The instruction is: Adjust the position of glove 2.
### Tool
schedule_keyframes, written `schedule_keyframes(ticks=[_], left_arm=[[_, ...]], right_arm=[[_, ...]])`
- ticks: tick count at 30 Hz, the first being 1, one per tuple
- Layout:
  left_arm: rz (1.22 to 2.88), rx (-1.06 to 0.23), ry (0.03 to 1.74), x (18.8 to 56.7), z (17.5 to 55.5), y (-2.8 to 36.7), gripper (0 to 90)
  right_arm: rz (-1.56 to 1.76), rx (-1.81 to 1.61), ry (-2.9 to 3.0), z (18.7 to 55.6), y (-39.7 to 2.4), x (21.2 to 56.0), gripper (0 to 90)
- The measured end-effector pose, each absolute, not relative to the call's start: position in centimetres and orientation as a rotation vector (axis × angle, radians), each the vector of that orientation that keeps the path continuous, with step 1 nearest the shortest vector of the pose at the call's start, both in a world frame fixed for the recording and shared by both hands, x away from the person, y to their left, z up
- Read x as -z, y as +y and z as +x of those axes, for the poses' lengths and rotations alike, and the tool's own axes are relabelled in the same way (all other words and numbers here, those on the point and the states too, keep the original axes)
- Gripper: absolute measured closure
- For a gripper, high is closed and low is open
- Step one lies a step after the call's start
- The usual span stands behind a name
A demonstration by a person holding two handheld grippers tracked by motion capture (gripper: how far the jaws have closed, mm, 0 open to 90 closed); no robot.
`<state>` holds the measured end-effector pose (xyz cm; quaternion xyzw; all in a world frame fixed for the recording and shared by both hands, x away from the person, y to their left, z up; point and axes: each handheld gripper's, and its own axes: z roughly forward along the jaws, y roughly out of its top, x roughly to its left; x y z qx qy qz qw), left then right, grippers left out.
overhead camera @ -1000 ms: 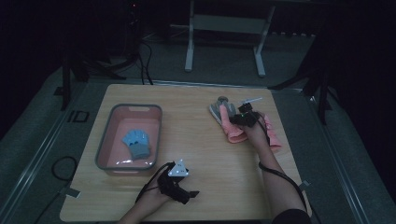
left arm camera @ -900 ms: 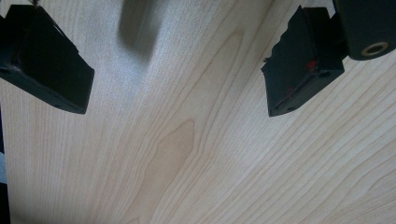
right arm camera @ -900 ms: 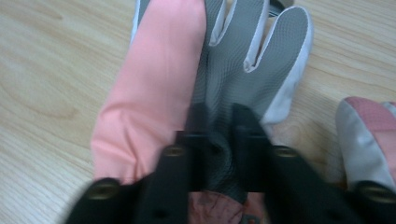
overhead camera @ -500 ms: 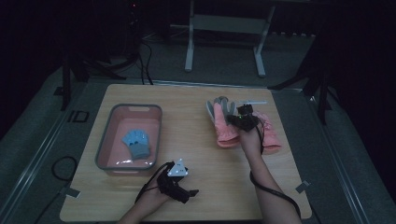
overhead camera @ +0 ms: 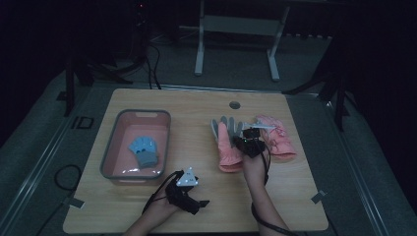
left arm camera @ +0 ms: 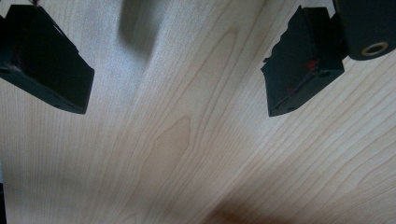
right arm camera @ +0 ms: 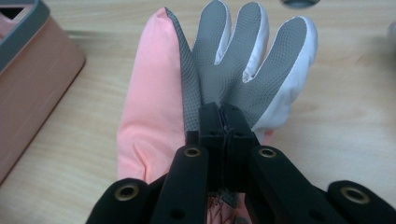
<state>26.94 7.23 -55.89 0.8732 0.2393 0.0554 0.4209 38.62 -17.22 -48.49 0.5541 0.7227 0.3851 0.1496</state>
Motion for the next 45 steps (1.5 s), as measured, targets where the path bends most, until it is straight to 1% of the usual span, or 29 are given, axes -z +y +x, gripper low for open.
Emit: schedule_keyframes(ticks=[7, 13, 18, 20, 25, 27, 32, 35, 37, 45], left_arm=[[2.187, -0.141, 0.599, 55.9, 26.9, 7.2, 8.7], [2.188, -0.142, 0.599, 55.9, 26.9, 7.2, 8.7], [2.204, -0.148, 0.59, 56.0, 26.8, 7.1, 8.7], [2.208, -0.15, 0.586, 56.1, 26.8, 7.1, 8.7], [2.204, -0.149, 0.587, 56.0, 26.8, 7.1, 8.7], [2.202, -0.148, 0.587, 56.0, 26.8, 7.1, 8.7], [2.205, -0.146, 0.588, 56.1, 26.8, 7.1, 8.7], [2.204, -0.146, 0.592, 56.1, 26.7, 7.0, 8.7], [2.203, -0.151, 0.591, 56.0, 26.8, 7.1, 8.7], [2.194, -0.157, 0.593, 56.0, 26.7, 7.3, 8.7]], right_arm=[[1.609, -1.085, 2.049, 37.1, -16.6, 50.0, 88.3], [1.646, -1.009, 2.051, 37.4, -16.5, 52.6, 86.8], [1.646, -1.021, 2.044, 37.4, -16.7, 53.0, 86.0], [1.629, -1.01, 2.055, 37.4, -16.6, 52.9, 84.0], [1.599, -1.032, 2.074, 37.1, -17.4, 51.9, 75.3], [1.552, -1.041, 2.089, 36.9, -18.1, 51.2, 71.5], [1.427, -1.016, 2.101, 36.7, -20.4, 49.3, 69.9], [1.399, -1.022, 2.115, 37.1, -21.6, 48.8, 69.4], [1.356, -1.029, 2.136, 37.9, -23.8, 48.2, 69.4], [1.32, -1.014, 2.105, 40.6, -28.6, 47.4, 69.1]])
